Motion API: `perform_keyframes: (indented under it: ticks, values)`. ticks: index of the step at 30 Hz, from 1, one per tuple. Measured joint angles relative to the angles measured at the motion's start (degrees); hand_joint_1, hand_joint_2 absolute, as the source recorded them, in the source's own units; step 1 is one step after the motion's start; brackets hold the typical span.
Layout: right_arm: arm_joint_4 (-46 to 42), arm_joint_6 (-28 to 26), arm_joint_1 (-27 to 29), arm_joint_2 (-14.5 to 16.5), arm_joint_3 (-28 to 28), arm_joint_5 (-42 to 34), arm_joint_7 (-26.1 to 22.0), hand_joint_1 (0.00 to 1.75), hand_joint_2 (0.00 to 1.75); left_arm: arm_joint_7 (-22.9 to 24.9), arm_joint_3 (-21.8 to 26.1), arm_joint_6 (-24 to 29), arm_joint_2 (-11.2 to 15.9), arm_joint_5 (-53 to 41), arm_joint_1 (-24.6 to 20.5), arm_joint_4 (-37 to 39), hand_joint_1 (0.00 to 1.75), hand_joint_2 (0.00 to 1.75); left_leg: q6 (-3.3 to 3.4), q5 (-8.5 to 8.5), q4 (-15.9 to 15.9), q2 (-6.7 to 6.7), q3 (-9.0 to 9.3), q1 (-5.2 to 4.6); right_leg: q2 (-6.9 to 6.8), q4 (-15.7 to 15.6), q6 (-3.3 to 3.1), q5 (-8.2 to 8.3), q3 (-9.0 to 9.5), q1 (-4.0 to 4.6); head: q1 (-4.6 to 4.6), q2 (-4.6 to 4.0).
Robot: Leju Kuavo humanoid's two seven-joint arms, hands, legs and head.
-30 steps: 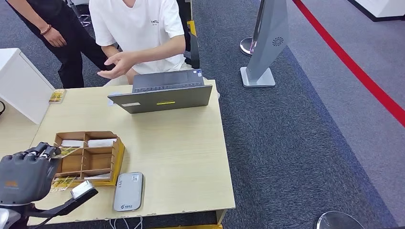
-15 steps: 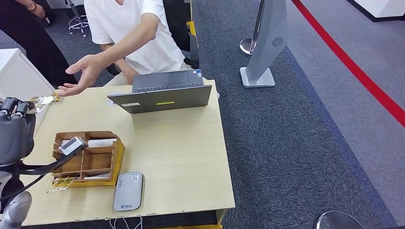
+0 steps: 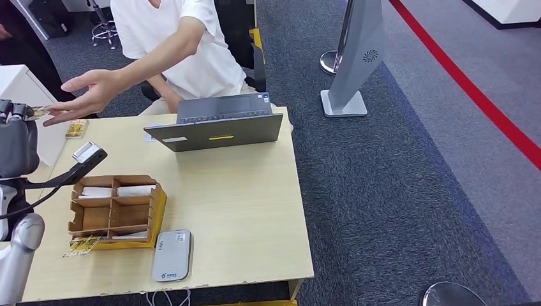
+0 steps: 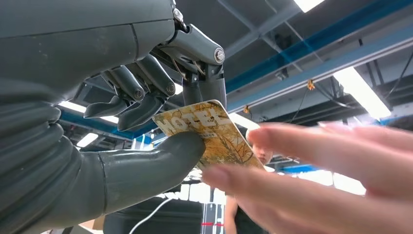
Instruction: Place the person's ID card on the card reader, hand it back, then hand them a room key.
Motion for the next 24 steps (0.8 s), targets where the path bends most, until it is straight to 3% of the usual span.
perform_keyframes:
  ticks: [4, 8, 24]
  values:
    - [0.0, -0.1, 0.0, 0.0, 0.2, -0.1, 0.0, 0.0, 1.75, 0.0, 0.0, -0.1, -0.4, 1.0, -2.3, 3.9, 1.75, 1.75, 0.0, 0.0, 0.0, 0.01, -0.01, 0.0, 0.03, 0.0, 0.0, 0.0, -0.01, 0.0, 0.01, 0.0]
    - [0.0, 0.0, 0.0, 0.0, 0.2, -0.2, -0.1, 0.0, 1.75, -0.1, 0.0, -1.0, -0.6, 2.4, -2.9, 5.1, 0.0, 1.75, 0.0, -0.01, 0.0, 0.01, -0.03, -0.01, 0.06, 0.0, 0.01, -0.01, -0.04, 0.0, 0.02, 0.0]
    - [0.0, 0.0, 0.1, 0.0, 0.2, -1.0, -0.5, 0.0, 1.75, -0.6, 0.0, -1.4, 0.4, 6.5, -2.3, 5.0, 0.0, 1.75, 0.0, -0.01, 0.0, 0.06, -0.04, 0.0, 0.08, 0.0, 0.01, -0.01, -0.03, 0.0, 0.0, 0.0]
